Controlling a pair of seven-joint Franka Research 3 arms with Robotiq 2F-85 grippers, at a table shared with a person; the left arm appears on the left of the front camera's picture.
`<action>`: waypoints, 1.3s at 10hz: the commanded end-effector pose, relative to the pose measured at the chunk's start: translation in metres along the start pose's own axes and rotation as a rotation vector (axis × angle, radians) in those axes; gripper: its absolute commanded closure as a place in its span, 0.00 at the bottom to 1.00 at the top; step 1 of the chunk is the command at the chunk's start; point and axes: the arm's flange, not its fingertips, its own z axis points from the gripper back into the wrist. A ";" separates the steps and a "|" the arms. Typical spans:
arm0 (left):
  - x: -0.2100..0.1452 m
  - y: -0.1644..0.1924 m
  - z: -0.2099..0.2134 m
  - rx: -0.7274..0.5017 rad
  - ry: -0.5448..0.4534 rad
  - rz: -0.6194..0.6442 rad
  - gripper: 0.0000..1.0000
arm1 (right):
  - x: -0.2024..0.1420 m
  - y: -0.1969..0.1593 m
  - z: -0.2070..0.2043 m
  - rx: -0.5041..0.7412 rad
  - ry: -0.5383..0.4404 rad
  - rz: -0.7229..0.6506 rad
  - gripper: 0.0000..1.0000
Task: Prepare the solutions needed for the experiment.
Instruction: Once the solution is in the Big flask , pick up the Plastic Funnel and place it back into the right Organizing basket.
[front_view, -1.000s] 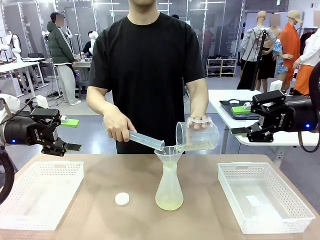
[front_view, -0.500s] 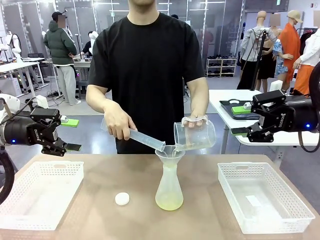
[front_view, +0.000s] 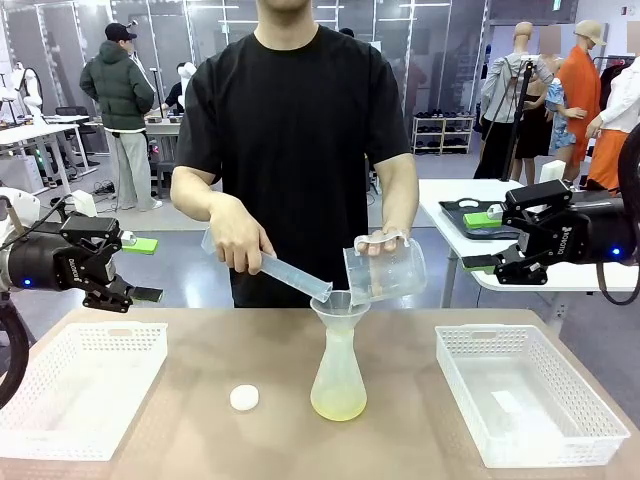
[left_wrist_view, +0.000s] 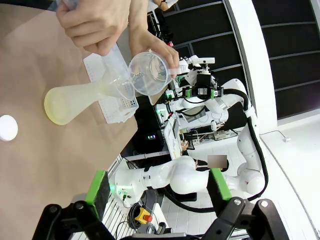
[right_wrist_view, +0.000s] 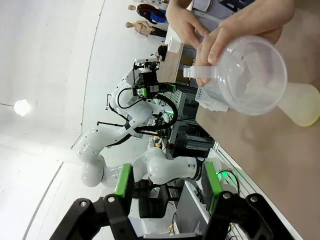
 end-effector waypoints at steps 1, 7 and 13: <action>0.001 -0.002 -0.001 -0.025 -0.011 0.009 0.00 | -0.001 0.002 0.000 0.006 -0.002 0.006 0.31; 0.001 -0.002 -0.001 -0.025 -0.011 0.009 0.00 | -0.001 0.002 0.000 0.006 -0.002 0.006 0.31; 0.001 -0.002 -0.001 -0.025 -0.011 0.009 0.00 | -0.001 0.002 0.000 0.006 -0.002 0.006 0.31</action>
